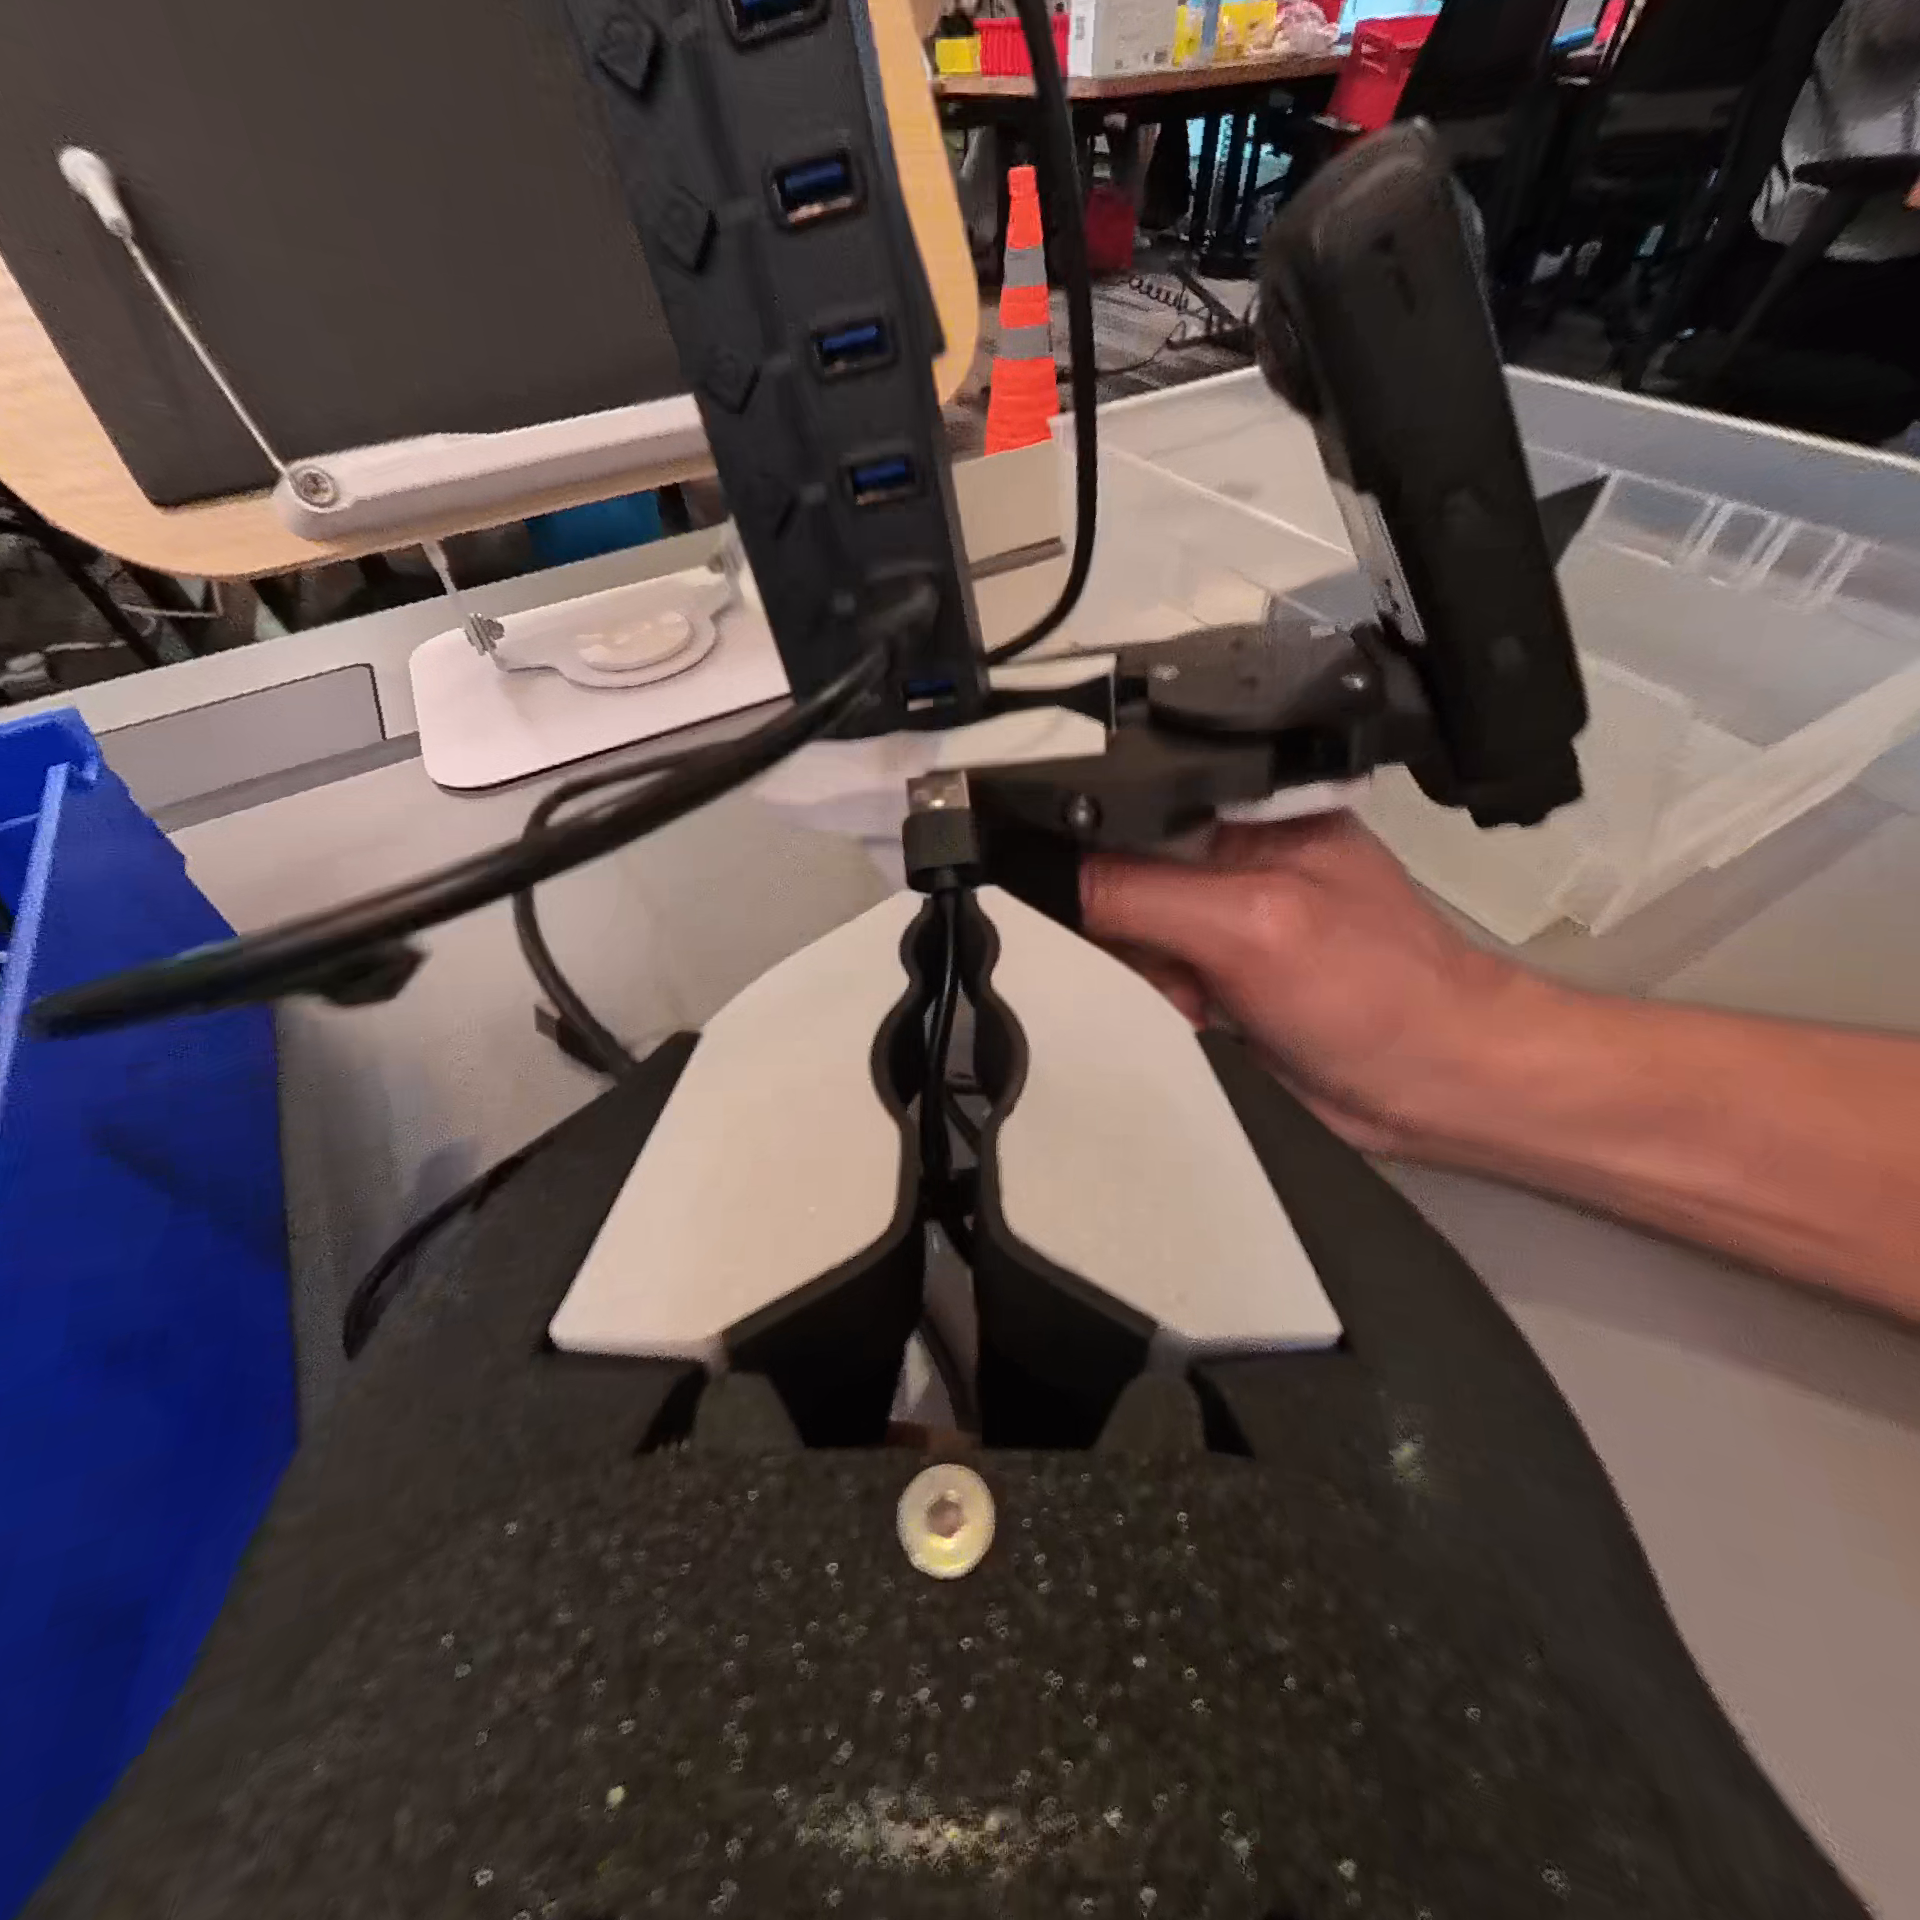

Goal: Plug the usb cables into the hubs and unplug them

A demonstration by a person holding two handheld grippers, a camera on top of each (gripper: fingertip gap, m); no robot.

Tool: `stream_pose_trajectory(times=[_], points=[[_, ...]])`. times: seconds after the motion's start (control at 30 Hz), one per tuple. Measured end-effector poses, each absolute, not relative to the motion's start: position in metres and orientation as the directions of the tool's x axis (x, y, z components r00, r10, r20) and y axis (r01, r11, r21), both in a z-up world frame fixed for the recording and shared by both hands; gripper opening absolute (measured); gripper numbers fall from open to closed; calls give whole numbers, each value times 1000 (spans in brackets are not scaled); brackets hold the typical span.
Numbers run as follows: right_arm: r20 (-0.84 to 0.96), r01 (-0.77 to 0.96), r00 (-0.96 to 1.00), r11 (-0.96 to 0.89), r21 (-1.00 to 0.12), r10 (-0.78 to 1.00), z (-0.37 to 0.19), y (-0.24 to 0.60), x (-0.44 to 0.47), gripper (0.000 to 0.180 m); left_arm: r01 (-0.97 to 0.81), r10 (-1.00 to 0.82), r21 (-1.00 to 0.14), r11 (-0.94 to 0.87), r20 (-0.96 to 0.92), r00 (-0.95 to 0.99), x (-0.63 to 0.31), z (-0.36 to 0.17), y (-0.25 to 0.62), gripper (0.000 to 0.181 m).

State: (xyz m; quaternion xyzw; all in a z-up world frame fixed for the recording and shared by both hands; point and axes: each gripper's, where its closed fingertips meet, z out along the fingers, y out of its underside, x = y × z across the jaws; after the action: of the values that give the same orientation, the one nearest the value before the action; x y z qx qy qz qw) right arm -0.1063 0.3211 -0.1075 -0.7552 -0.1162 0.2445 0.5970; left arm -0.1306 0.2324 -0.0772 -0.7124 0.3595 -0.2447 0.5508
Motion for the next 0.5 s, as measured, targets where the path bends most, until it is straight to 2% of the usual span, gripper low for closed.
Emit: stream_pose_trajectory(times=[0.13, 0.3, 0.4, 0.5], points=[[-154, -69, 880, -200, -977, 448, -99, 323, -88, 28, -291, -814, -949, -124, -71, 577, -138, -91, 208, 3], [-167, -92, 876, -183, -979, 453, -99, 323, -83, 28, -433, -929, -876, -214, 46, 367, -128, -134, 155, 2], [-159, -93, 871, -161, -983, 464, -96, 322, -86, 28, -468, -921, -861, -202, 4, 390, -130, -138, 160, 7], [-142, -73, 867, -161, -984, 478, -97, 319, -92, 28, -390, -885, -894, -219, 14, 465, -138, -121, 177, 12]])
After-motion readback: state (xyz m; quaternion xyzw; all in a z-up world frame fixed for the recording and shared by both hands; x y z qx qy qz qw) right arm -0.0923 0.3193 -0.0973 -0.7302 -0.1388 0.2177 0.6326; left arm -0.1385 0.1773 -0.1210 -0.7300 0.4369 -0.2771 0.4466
